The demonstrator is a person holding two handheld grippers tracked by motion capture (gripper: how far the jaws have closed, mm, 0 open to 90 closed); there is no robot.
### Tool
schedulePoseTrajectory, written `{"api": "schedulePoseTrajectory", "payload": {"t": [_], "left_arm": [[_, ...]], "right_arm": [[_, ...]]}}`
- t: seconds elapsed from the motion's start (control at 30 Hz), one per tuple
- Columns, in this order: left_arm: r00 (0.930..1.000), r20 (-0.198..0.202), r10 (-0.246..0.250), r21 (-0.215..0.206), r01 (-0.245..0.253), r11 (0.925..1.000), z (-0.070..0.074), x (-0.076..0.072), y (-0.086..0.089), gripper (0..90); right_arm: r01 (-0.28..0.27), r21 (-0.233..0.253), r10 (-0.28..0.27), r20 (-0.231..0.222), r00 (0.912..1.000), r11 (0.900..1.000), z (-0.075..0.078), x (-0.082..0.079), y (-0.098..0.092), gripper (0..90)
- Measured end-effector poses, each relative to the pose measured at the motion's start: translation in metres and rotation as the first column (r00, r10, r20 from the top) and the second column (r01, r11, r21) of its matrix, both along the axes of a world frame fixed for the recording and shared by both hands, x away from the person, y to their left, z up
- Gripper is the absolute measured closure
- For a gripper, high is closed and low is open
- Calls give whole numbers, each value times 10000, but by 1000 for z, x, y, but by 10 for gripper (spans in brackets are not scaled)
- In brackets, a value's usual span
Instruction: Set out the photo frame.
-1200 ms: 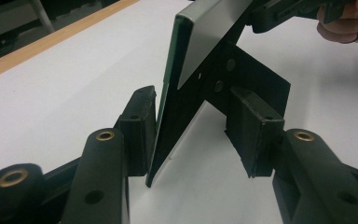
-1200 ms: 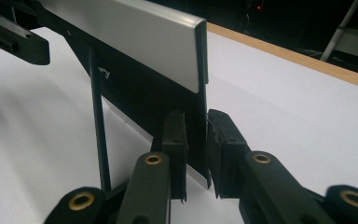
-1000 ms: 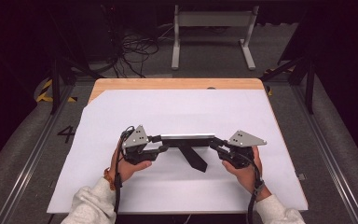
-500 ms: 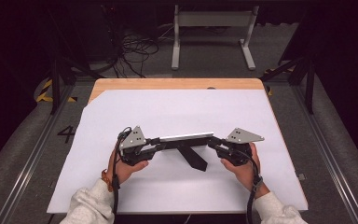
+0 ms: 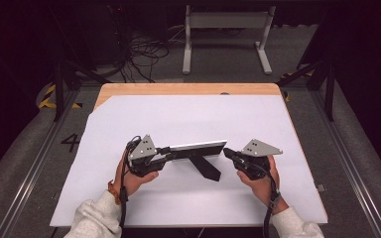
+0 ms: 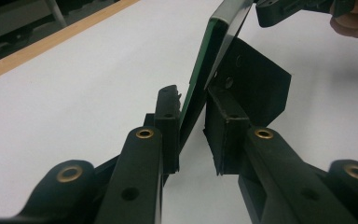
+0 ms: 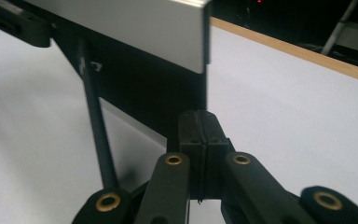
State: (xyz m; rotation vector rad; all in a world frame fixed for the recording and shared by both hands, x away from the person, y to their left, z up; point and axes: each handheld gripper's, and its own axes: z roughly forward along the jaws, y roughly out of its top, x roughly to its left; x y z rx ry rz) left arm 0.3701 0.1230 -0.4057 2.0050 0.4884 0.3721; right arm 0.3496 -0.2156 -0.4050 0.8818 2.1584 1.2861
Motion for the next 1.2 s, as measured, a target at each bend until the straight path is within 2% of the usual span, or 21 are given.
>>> {"api": "schedulePoseTrajectory", "payload": {"t": [0.17, 0.47, 0.6, 0.77, 0.93, 1.2], "left_arm": [[10000, 49, -34, 146, 33, 9999, 1, -3, 0, 760], [9997, 130, -192, 267, 188, 9995, 1, -11, -1, 772], [9994, 36, -351, 262, 350, 9990, 2, -14, -3, 785], [9991, 139, -408, 467, 401, 9981, 2, -19, -7, 788], [9987, 139, -481, 592, 472, 9971, 2, -22, -9, 791], [9979, 18, -647, 619, 645, 9960, 0, -26, -11, 792]], "right_arm": [[-124, -206, 129, 198, 9997, 9997, 3, 0, 10, 900], [-110, -275, 115, 177, 9998, 9996, 0, 6, 19, 900], [-91, -183, 93, 131, 9999, 9998, -1, 9, 20, 900], [-113, -35, 114, 62, 9999, 9999, -1, 14, 23, 900], [-193, -145, 195, 126, 9997, 9997, -2, 18, 30, 900], [-164, 16, 164, 84, 9998, 9999, -4, 22, 34, 900]]}}
